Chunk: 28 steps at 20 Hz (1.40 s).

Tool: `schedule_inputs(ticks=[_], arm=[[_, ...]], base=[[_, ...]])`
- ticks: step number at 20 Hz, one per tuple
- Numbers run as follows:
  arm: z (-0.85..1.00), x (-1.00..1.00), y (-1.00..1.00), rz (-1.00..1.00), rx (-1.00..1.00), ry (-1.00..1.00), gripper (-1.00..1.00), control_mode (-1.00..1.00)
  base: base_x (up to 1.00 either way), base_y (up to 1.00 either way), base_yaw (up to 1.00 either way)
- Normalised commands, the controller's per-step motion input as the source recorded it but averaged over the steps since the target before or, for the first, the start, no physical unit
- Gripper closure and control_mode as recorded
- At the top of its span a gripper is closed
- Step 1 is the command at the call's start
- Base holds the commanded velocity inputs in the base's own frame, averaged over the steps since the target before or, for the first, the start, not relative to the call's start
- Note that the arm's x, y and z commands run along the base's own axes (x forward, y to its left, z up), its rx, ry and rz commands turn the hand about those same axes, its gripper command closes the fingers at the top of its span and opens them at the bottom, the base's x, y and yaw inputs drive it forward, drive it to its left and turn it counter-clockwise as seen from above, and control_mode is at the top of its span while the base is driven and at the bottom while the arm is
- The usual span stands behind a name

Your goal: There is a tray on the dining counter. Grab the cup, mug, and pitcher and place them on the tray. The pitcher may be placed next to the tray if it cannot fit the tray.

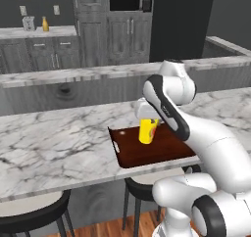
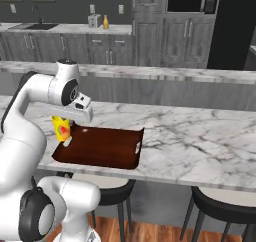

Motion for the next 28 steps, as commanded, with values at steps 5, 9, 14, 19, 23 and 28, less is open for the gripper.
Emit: schedule_inputs(ticks=[5, 9, 14, 19, 23, 28], arm=[[-0.14, 0.41, 0.00, 0.00, 0.00, 0.00, 1.00, -1.00], [-0.15, 0.39, 0.00, 0.00, 0.00, 0.00, 1.00, -1.00], [-0.18, 0.46, 0.00, 0.00, 0.00, 0.00, 1.00, -1.00], [-0.23, 0.47, 0.00, 0.00, -0.03, 0.00, 1.00, -1.00], [-0.19, 0.43, 0.00, 0.00, -0.04, 0.00, 1.00, -1.00], [-0.27, 0.46, 0.05, 0.00, -0.03, 0.01, 1.00, -1.00]], base=[[0.00, 0.00, 0.00], [0.00, 0.00, 0.00], [0.00, 0.00, 0.00], [0.00, 0.00, 0.00], [0.00, 0.00, 0.00], [0.00, 0.00, 0.00]])
